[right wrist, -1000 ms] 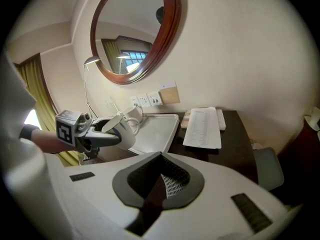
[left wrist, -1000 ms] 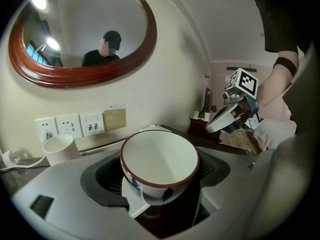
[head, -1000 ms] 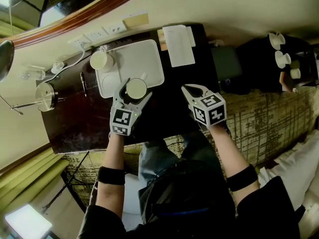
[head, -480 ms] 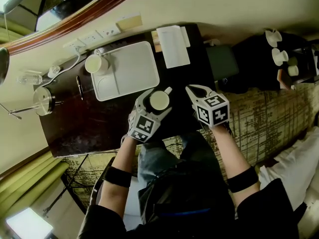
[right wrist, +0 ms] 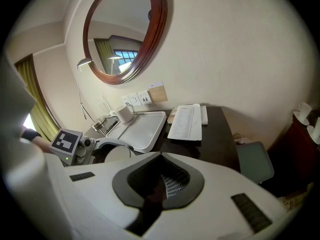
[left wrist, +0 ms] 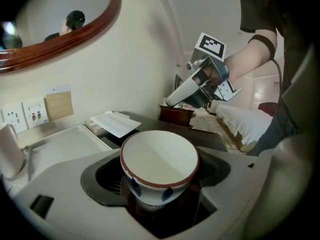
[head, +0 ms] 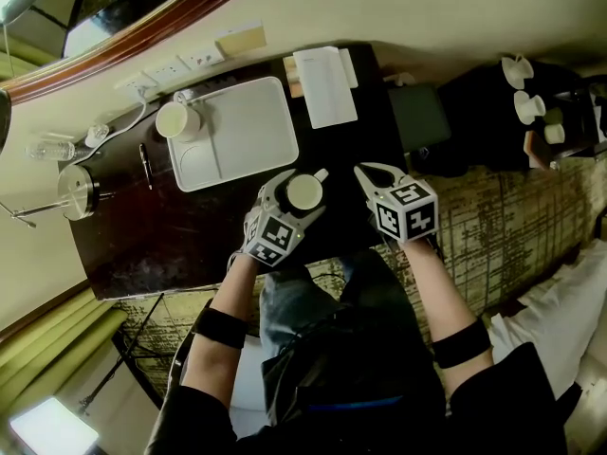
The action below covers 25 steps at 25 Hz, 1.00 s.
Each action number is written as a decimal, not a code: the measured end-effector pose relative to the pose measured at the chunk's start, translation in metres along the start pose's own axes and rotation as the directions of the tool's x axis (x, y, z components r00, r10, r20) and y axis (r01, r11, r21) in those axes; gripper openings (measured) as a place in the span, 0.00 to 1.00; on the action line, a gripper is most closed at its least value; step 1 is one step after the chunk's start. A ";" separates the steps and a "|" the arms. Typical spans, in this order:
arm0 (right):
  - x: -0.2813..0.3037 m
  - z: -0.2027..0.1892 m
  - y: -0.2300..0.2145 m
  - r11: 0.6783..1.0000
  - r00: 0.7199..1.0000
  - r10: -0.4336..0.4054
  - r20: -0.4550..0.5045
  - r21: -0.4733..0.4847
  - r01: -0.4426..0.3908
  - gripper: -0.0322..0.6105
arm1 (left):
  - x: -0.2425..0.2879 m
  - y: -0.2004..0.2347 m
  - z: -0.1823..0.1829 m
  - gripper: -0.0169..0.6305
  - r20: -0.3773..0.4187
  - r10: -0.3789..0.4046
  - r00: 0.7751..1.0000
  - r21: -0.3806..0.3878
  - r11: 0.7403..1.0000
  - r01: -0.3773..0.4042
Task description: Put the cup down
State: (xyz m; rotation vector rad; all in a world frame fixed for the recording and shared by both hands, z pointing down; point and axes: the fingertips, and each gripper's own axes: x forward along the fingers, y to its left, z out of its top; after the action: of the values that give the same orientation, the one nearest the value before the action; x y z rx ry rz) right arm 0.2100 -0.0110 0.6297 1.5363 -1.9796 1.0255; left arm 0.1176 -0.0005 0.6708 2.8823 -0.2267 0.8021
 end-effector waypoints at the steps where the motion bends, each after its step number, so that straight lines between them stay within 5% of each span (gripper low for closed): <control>1: -0.001 -0.001 -0.001 1.000 1.000 -0.001 -0.001 0.000 0.001 0.05 | 0.001 0.001 -0.002 0.65 0.002 0.001 1.000 0.000 1.000 -0.001; 25: -0.018 0.004 0.006 0.999 0.999 0.041 0.021 0.031 -0.041 0.05 | -0.046 0.001 0.007 0.72 -0.041 0.068 0.997 -0.035 0.997 -0.070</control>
State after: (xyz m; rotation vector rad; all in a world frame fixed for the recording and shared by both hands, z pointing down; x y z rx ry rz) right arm 0.2100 -0.0023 0.6125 1.5339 -2.0259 1.0660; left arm 0.0820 0.0025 0.6414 2.8361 -0.3343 0.8566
